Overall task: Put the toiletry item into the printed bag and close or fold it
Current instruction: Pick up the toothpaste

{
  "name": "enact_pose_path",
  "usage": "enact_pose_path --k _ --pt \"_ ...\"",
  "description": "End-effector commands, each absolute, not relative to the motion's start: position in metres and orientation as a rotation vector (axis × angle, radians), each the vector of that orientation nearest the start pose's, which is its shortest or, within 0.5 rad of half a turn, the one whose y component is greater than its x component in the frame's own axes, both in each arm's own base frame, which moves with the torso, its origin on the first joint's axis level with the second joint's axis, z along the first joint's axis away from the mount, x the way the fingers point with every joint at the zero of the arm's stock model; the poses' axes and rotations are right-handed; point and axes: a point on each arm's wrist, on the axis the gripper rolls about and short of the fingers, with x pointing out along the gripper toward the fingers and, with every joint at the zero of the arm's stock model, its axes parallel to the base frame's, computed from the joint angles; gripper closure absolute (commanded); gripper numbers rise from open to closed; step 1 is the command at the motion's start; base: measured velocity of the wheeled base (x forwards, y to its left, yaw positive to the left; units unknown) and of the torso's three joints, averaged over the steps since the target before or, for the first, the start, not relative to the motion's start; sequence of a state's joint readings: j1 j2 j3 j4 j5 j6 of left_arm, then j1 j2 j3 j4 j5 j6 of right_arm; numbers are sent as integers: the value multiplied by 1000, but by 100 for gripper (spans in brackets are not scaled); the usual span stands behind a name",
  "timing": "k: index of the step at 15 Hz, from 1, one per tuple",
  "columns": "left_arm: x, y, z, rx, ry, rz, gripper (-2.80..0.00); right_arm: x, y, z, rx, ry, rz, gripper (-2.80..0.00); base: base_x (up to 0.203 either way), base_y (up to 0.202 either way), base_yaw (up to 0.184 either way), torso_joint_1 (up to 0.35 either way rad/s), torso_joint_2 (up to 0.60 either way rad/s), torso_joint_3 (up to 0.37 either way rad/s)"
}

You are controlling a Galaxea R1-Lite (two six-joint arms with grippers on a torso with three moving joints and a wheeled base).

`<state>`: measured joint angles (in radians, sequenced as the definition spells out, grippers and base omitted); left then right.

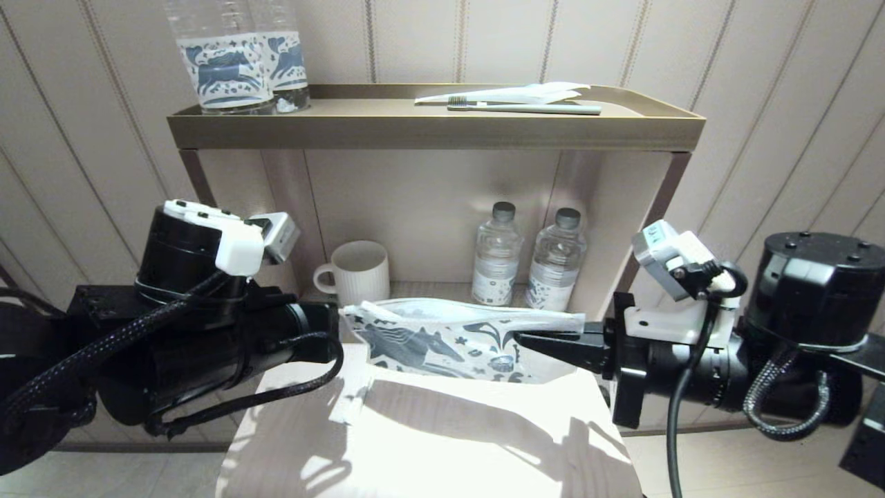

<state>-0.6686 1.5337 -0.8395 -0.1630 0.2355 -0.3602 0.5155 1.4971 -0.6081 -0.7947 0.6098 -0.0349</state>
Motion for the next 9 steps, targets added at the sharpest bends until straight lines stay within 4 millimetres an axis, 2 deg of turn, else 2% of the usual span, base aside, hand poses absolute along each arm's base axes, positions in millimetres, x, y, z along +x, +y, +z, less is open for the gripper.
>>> enact_pose_path --k 1,3,4,7,9 --pt "201 -143 188 -116 566 -296 0 204 128 211 -27 38 1123 0 0 0 0 0 0 0" --pt "198 -128 178 -125 591 -271 0 199 125 220 -11 14 1119 0 0 0 0 0 0 0" --pt "198 -129 174 -134 602 -300 0 197 124 223 13 14 1121 0 0 0 0 0 0 0" --pt "204 -134 169 -148 609 -339 0 190 123 231 50 4 1133 0 0 0 0 0 0 0" --pt "218 -146 148 -152 664 -353 0 178 124 249 112 -26 1144 0 0 0 0 0 0 0"
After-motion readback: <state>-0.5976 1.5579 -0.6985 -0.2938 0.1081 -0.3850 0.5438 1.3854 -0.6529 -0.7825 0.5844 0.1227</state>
